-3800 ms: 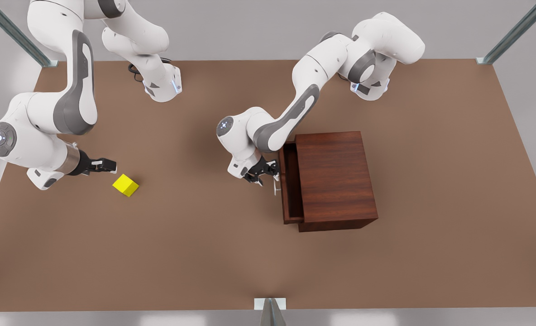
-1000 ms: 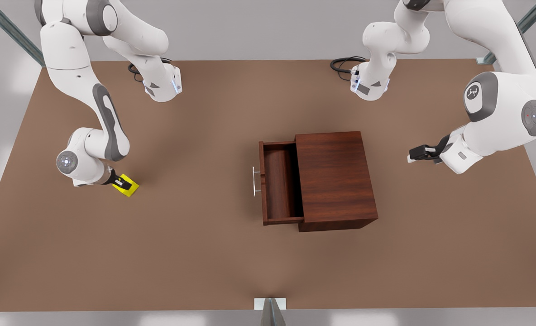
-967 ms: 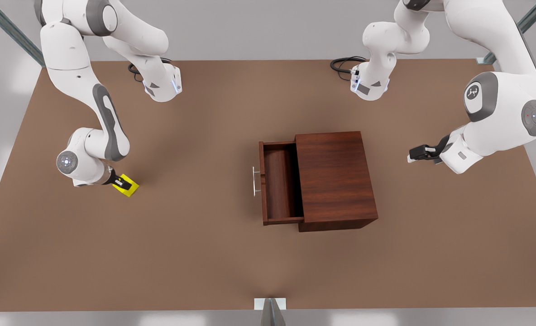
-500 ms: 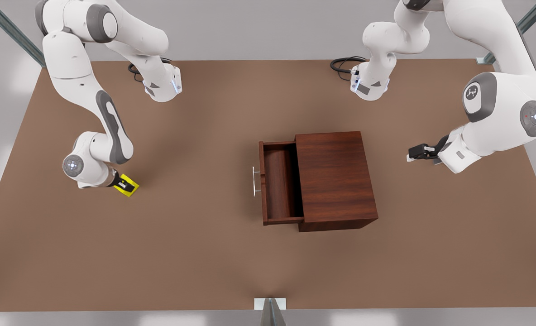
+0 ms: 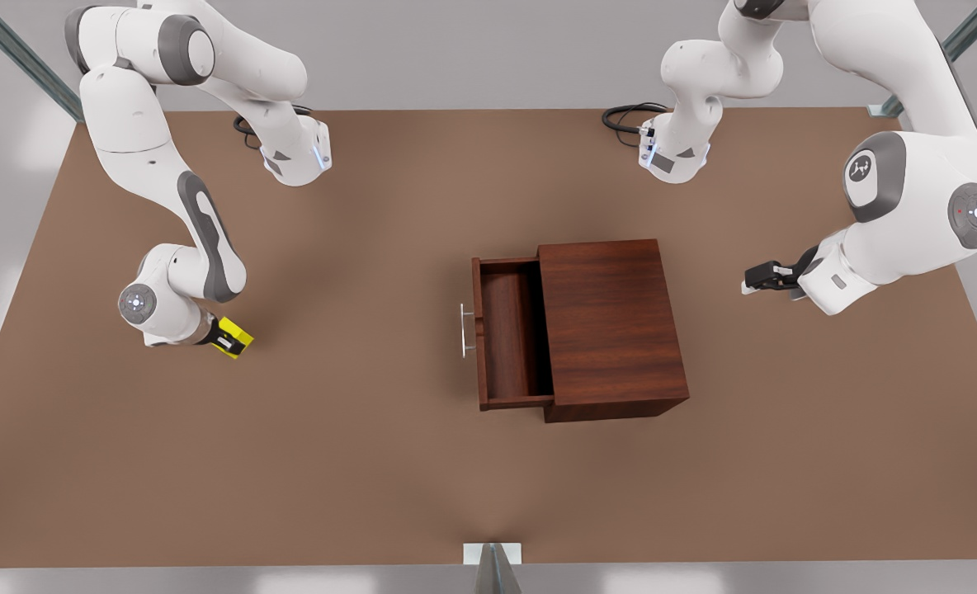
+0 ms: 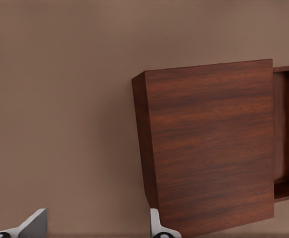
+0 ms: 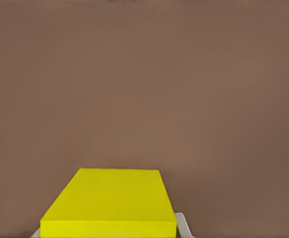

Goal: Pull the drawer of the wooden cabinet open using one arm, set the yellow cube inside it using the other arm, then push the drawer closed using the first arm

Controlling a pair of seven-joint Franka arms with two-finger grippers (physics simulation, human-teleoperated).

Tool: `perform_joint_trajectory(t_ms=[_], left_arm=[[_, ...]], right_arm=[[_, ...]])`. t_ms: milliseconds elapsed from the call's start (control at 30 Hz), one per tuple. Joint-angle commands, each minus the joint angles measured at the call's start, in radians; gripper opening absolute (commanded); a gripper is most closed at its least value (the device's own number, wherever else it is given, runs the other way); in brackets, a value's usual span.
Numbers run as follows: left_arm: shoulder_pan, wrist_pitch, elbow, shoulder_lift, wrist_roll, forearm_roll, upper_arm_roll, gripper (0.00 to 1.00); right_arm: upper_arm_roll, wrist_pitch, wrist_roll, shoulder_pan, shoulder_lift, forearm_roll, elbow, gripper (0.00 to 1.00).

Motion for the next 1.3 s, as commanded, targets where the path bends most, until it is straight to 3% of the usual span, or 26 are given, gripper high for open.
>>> perform_joint_trajectory(t_ms=[0, 33, 233, 367, 567, 667, 933, 1267], left_arm=[[0.000, 0.001, 0.001, -0.001, 0.013, 0.001, 0.000, 1.00], [0.000, 0.001, 0.001, -0.001, 0.013, 0.001, 0.000, 1.00], [0.000, 0.001, 0.001, 0.001, 0.013, 0.002, 0.000, 1.00], [0.000, 0.002, 0.002, 0.001, 0.013, 0.002, 0.000, 1.00], [0.000, 0.005, 0.002, 0.001, 0.013, 0.002, 0.000, 1.00], [0.000, 0.009, 0.004, 0.002, 0.013, 0.002, 0.000, 1.00], [0.000, 0.009, 0.008, 0.004, 0.013, 0.002, 0.000, 1.00], [0.000, 0.010, 0.010, 0.005, 0.013, 0.004, 0.000, 1.00]], right_arm=[[0.000, 0.007, 0.007, -0.001, -0.001, 0.001, 0.000, 0.83], [0.000, 0.006, 0.007, -0.001, -0.001, 0.001, 0.000, 0.74], [0.003, -0.047, 0.006, -0.001, -0.051, 0.006, 0.000, 0.62], [0.037, -0.175, 0.033, 0.004, -0.140, 0.018, 0.025, 0.62], [0.207, -0.551, 0.337, 0.005, -0.160, 0.033, 0.302, 0.61], [0.222, -0.626, 0.475, 0.091, -0.156, 0.070, 0.390, 0.61], [0.222, -0.824, 0.914, 0.375, 0.025, 0.101, 0.773, 0.61], [0.206, -0.847, 1.301, 0.639, 0.278, 0.093, 1.134, 0.61]])
